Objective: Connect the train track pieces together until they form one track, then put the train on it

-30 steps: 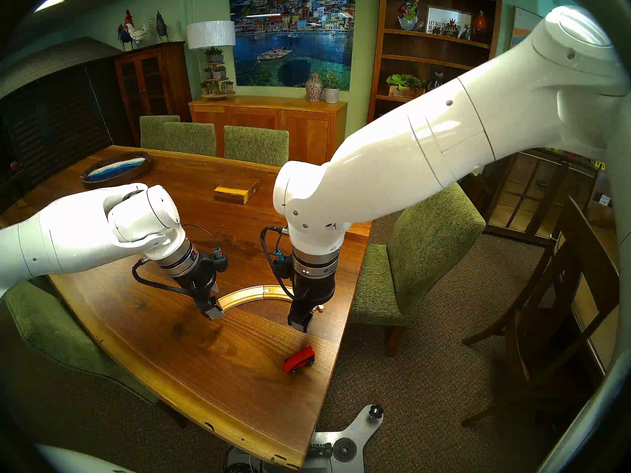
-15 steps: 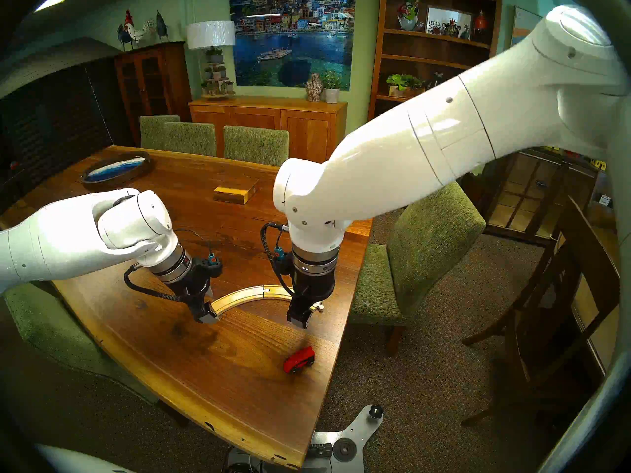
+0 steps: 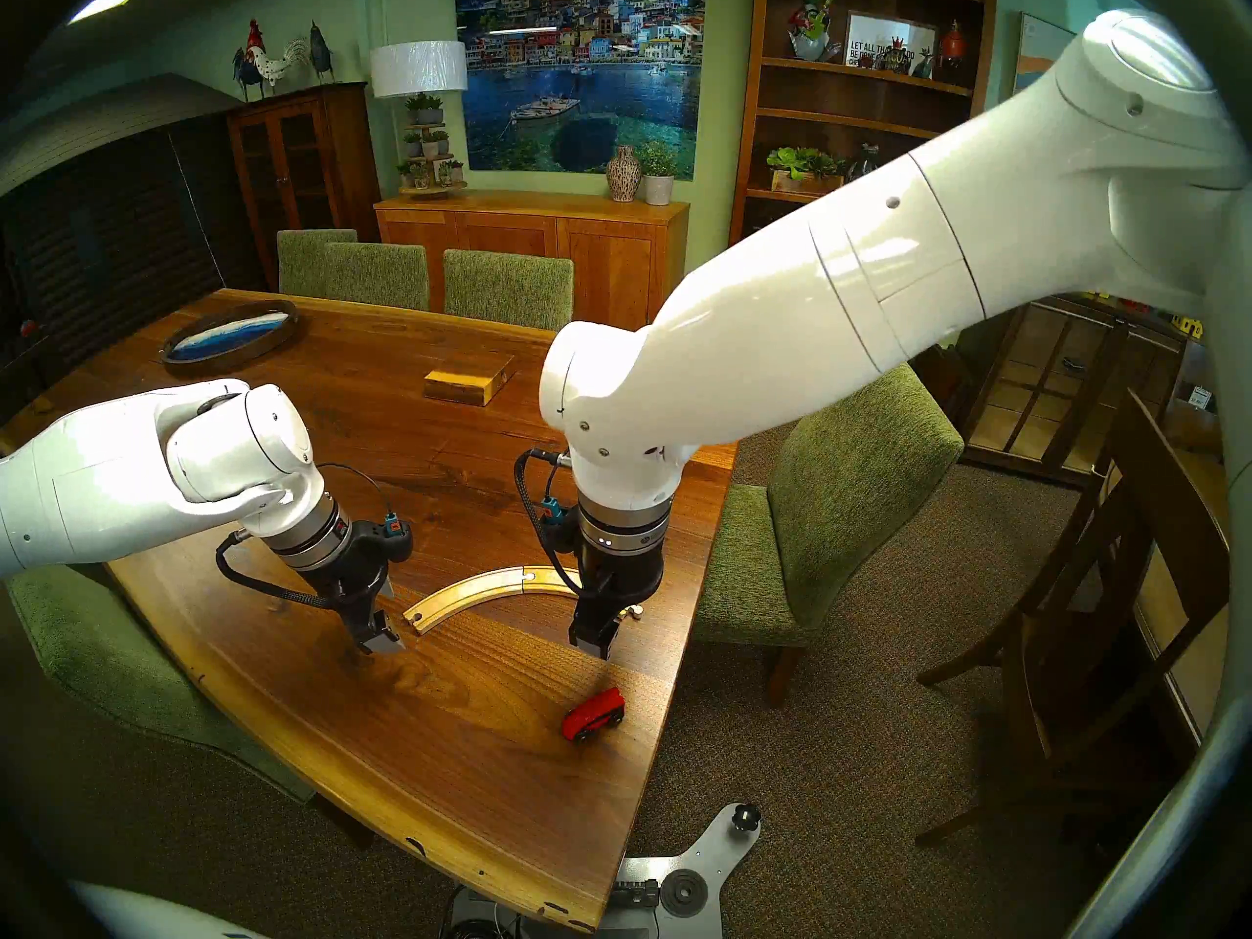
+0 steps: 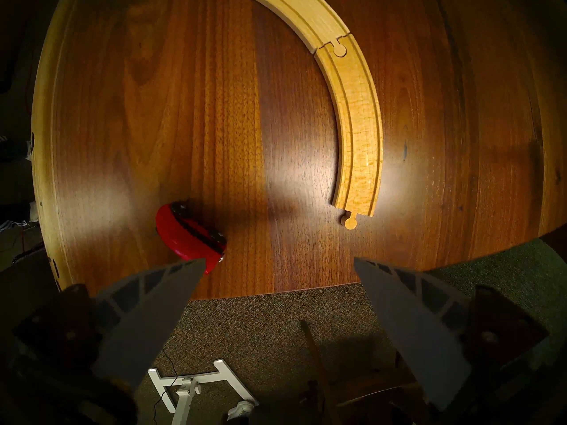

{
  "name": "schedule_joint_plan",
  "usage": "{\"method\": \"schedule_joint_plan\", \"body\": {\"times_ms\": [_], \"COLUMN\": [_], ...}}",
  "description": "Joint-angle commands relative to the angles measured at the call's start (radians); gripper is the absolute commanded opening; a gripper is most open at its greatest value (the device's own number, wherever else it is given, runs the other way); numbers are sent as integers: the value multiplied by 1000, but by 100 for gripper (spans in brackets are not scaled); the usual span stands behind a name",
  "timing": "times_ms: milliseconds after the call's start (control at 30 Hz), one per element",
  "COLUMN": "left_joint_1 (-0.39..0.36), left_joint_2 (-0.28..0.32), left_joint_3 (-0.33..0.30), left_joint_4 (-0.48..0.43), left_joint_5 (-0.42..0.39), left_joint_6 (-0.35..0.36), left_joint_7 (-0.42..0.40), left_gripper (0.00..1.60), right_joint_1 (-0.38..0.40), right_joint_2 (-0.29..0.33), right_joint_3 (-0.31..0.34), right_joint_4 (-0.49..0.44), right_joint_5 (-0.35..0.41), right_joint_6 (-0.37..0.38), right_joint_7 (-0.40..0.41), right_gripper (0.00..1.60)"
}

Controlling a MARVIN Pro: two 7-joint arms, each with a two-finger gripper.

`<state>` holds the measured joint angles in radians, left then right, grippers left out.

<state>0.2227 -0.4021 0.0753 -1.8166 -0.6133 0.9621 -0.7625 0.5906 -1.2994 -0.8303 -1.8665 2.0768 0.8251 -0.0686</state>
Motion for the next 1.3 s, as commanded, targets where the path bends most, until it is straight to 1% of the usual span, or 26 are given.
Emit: {"method": "schedule_joint_plan", "body": {"times_ms": [0, 300, 600, 800, 1067, 1267], "left_joint_1": [-58, -59, -59, -57, -55, -55], "left_joint_2": [35, 40, 39, 38, 38, 38], "left_joint_3": [-5, -6, -9, -12, -14, -14], "left_joint_4": [-25, -29, -28, -27, -27, -27], "left_joint_5": [28, 49, 64, 72, 74, 75], "left_joint_6": [-2, -2, -2, -2, -2, -2], "left_joint_7": [-51, -76, -94, -101, -104, -104], "left_gripper": [160, 160, 160, 160, 160, 160], "right_joint_1": [31, 56, 41, 32, 17, -9], "right_joint_2": [19, 35, 12, 1, -11, -26], "right_joint_3": [16, 43, 60, 59, 56, 38], "right_joint_4": [-17, -78, -101, -122, -137, -137], "right_joint_5": [-12, -4, 25, 42, 44, 18], "right_joint_6": [-6, -22, -26, -43, -73, -98], "right_joint_7": [7, 8, 10, -1, -11, -21], "right_gripper": [160, 160, 160, 160, 160, 160]}}
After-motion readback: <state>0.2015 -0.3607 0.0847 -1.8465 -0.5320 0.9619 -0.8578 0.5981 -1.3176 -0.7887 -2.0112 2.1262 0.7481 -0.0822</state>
